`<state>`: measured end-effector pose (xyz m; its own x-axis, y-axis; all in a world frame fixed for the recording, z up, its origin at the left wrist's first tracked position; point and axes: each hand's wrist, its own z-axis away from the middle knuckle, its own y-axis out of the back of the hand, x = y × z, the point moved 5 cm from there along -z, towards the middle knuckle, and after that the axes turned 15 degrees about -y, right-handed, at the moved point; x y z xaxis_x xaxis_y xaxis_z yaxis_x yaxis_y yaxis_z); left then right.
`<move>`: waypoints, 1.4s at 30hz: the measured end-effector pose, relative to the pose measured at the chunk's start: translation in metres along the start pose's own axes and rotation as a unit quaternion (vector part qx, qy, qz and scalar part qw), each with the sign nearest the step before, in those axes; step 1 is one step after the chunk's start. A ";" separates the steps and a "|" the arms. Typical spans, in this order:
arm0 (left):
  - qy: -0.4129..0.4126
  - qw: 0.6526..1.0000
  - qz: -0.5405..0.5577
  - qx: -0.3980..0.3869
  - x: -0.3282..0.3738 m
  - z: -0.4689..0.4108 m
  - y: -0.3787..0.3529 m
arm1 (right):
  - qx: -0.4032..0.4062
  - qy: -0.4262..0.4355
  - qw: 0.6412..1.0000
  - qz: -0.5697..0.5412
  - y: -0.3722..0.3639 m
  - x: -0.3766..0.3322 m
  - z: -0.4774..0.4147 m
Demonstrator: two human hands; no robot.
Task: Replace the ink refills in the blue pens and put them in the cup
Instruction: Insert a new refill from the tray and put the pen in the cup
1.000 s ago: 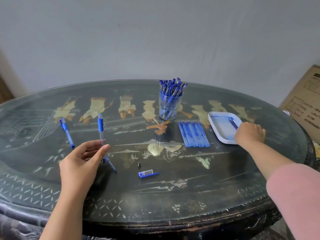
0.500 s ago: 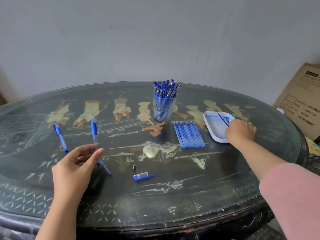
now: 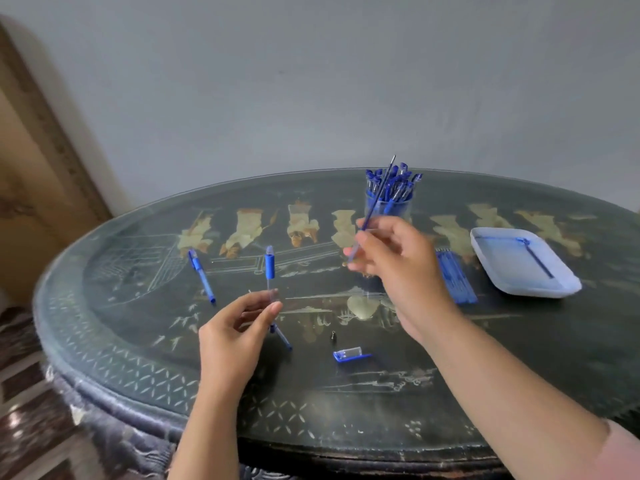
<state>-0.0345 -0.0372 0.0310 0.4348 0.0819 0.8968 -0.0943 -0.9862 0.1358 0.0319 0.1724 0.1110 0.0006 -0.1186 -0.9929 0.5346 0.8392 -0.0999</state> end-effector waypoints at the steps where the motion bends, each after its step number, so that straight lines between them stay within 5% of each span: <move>1: -0.002 1.000 0.004 -0.003 0.000 0.000 0.000 | -0.033 -0.011 0.999 -0.038 -0.017 0.001 0.003; 8: -0.007 1.000 0.006 -0.019 -0.004 -0.001 -0.001 | -0.096 -0.048 0.992 -0.066 -0.074 -0.002 0.000; 28: -0.018 1.000 0.002 -0.025 -0.006 -0.001 0.000 | -0.103 -0.023 0.994 -0.002 -0.078 0.001 -0.008; 34: -0.012 1.000 0.007 -0.019 -0.008 -0.001 -0.001 | -0.114 0.051 0.967 0.223 -0.079 0.006 -0.011; 42: -0.002 1.000 0.022 -0.011 -0.011 -0.002 0.000 | -0.108 -0.002 0.922 0.372 -0.051 0.019 -0.004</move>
<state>-0.0410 -0.0379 0.0217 0.4329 0.0385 0.9006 -0.1336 -0.9853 0.1063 0.0014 0.1300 0.0966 0.3028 0.5317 -0.7910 0.2030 0.7749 0.5986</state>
